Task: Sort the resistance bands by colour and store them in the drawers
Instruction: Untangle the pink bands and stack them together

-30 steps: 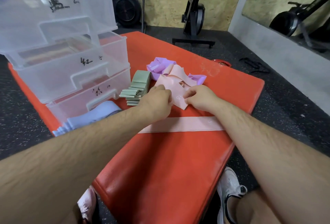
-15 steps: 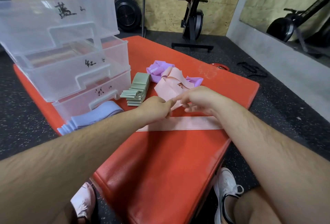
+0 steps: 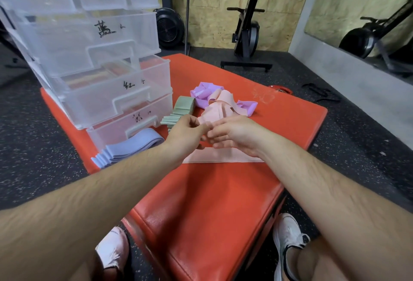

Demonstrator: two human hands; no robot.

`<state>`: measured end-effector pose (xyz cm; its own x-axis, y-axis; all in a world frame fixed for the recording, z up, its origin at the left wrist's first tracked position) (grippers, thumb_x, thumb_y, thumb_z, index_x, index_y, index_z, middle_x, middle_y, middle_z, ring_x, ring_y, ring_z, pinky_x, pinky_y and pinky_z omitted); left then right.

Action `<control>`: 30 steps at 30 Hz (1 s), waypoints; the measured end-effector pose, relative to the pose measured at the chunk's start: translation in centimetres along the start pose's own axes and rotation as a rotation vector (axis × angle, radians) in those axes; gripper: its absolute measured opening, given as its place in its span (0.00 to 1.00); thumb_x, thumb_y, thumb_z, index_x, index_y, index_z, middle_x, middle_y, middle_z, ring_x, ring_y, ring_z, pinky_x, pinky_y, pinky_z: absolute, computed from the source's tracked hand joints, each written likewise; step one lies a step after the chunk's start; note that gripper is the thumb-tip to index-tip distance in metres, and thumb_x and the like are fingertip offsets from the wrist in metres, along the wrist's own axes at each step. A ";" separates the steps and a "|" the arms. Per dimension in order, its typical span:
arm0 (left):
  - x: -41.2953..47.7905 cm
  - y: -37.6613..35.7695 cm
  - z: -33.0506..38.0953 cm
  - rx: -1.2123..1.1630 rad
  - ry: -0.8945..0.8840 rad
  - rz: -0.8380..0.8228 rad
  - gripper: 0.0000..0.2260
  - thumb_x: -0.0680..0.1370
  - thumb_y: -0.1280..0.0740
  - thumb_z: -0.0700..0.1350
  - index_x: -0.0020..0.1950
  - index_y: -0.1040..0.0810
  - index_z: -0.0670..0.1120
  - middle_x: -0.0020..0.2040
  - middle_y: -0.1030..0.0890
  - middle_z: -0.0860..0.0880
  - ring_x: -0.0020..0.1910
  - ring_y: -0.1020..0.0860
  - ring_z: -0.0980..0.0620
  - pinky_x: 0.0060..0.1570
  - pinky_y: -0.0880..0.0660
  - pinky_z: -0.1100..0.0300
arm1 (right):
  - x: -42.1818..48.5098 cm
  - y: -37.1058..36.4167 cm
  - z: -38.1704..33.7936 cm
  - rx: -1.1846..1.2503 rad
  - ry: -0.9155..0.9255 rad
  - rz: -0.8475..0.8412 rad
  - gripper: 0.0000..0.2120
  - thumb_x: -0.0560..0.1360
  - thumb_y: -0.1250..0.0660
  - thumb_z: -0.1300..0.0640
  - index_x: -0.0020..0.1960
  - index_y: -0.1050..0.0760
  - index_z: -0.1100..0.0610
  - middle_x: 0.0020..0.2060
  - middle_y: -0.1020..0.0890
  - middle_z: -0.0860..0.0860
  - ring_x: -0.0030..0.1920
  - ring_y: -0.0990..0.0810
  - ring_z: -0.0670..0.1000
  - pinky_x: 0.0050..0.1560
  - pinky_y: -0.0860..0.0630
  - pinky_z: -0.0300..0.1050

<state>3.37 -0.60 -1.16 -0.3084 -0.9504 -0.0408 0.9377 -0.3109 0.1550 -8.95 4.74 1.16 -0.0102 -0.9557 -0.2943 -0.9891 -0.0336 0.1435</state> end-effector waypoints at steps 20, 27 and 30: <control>-0.1 5.7 2.5 0.375 -0.295 0.022 0.07 0.79 0.31 0.47 0.46 0.23 0.44 0.38 0.17 0.50 0.33 0.24 0.58 0.34 0.28 0.65 | 3.5 -2.3 -3.4 -0.702 0.452 0.091 0.05 0.76 0.30 0.58 0.52 0.20 0.55 0.43 0.19 0.46 0.44 0.23 0.45 0.47 0.27 0.37; -0.2 7.7 3.1 0.286 -0.290 0.089 0.07 0.78 0.31 0.47 0.41 0.26 0.52 0.37 0.20 0.48 0.37 0.22 0.47 0.40 0.25 0.49 | 3.6 -1.0 -2.3 -0.936 0.392 0.094 0.06 0.76 0.29 0.52 0.46 0.25 0.51 0.37 0.25 0.44 0.39 0.28 0.46 0.37 0.34 0.42; -0.2 8.6 3.4 0.206 -0.258 0.111 0.06 0.78 0.30 0.46 0.42 0.24 0.49 0.39 0.21 0.47 0.38 0.25 0.48 0.43 0.26 0.50 | 3.6 0.8 -1.4 -0.991 0.311 0.113 0.07 0.76 0.29 0.53 0.42 0.26 0.49 0.38 0.26 0.45 0.41 0.28 0.50 0.37 0.34 0.46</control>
<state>10.99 -3.10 3.51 -0.2614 -0.9363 0.2346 0.9239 -0.1724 0.3416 -9.56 0.81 1.57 0.0827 -0.9966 0.0051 -0.4194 -0.0302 0.9073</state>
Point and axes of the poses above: each hand's wrist, its own x-axis towards the middle knuckle, its own y-axis out of the back of the hand, z = x × y, the point moved 6 cm from there along x, towards the middle knuckle
